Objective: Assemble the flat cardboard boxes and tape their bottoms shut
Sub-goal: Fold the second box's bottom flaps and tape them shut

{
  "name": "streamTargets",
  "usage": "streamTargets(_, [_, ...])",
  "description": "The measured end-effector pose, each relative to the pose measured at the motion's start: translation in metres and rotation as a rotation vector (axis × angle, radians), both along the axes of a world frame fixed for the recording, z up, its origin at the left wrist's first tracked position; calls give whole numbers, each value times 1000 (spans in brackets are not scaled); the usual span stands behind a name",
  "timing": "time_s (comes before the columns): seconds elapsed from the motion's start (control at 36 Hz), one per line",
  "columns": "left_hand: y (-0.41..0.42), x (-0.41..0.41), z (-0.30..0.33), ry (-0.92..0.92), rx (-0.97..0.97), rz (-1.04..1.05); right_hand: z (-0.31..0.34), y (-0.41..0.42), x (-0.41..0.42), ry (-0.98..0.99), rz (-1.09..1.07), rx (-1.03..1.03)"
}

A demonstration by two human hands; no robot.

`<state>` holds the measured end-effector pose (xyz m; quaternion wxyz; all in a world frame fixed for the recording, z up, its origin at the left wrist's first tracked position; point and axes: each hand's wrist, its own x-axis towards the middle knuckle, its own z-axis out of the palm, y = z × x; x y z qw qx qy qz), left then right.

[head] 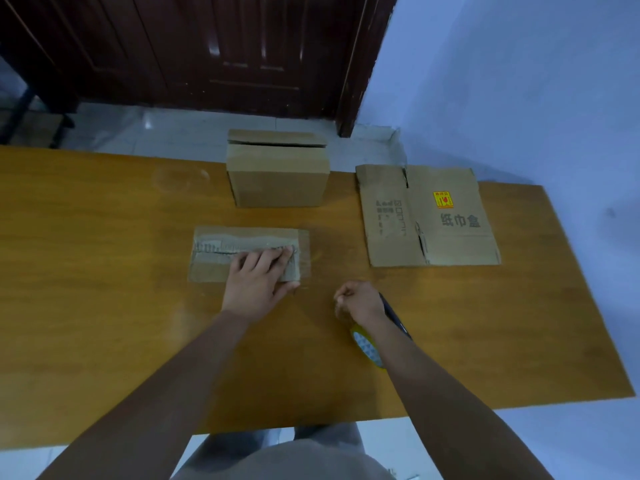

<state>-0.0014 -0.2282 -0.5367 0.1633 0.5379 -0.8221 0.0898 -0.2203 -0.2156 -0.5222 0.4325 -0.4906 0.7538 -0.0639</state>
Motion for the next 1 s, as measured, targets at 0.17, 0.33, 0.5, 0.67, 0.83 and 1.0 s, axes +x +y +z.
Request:
streamTargets(0.17, [0, 5, -2, 6, -18, 6, -3, -7, -5, -126, -66, -23])
streamTargets(0.33, [2, 5, -2, 11, 3, 21, -14, -13, 4, -36, 59, 34])
streamTargets(0.5, [3, 4, 1, 11, 23, 33, -17, -15, 22, 203, 288, 37])
streamTargets(0.67, [4, 4, -1, 28, -1, 28, -16, -14, 27, 354, 351, 1])
streamTargets(0.83, [3, 4, -3, 28, 5, 21, -14, -13, 25, 385, 386, -3])
streamTargets(1.0, [4, 5, -1, 53, 64, 20, -20, -16, 37, 442, 392, 4])
